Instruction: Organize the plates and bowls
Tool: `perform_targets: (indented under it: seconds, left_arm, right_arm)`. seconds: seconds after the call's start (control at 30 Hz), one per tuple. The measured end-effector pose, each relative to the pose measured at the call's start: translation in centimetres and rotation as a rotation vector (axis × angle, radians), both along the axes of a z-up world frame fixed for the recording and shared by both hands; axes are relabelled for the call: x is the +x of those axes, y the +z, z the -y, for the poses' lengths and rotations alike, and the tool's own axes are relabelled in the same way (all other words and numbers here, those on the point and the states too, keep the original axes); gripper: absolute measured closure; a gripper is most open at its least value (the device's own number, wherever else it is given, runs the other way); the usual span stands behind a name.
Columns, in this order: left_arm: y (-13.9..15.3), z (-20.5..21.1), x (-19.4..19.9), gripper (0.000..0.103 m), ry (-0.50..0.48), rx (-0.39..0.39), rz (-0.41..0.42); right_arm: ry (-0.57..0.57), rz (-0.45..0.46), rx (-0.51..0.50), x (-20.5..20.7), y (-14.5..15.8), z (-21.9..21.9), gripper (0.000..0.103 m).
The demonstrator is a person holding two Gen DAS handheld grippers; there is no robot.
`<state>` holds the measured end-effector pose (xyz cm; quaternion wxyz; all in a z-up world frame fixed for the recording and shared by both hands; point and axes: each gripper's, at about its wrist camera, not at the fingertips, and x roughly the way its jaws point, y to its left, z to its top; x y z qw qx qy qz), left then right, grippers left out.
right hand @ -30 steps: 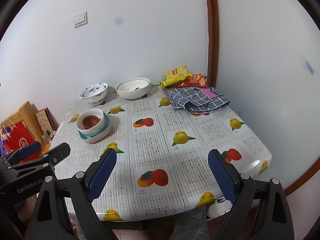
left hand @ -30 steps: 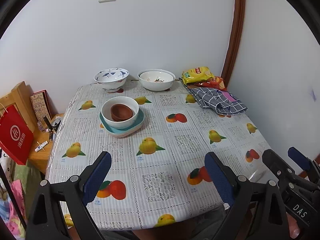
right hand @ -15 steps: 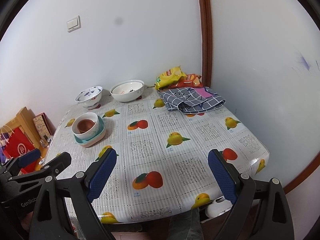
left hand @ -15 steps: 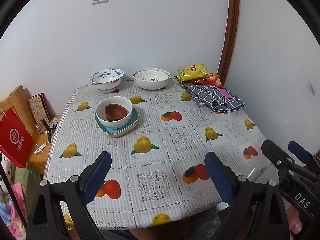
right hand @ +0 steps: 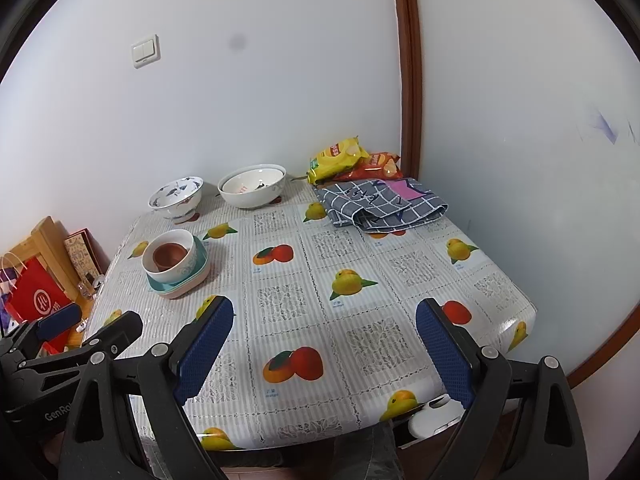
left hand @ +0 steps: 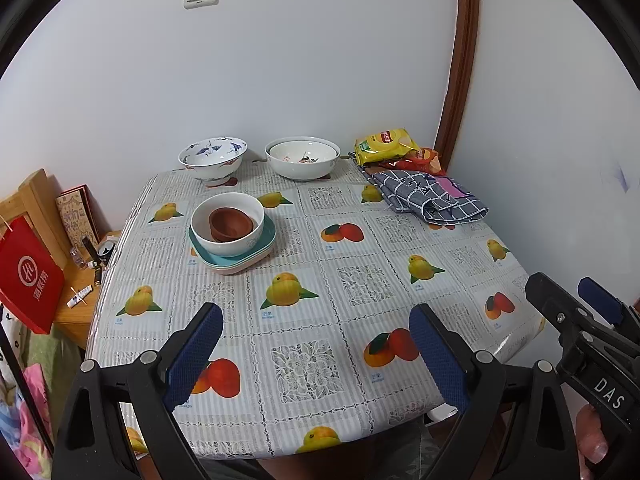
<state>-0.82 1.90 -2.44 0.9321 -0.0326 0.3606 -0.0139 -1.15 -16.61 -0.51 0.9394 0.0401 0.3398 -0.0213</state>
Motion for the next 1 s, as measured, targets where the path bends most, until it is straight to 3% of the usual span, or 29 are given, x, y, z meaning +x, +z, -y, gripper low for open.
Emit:
perform_targets:
  seconds: [1.0]
  left_arm:
    - [0.42, -0.53, 0.38, 0.008, 0.003, -0.001, 0.015]
  right_arm:
    - [0.005, 0.011, -0.004, -0.18, 0.56, -0.68, 0.011]
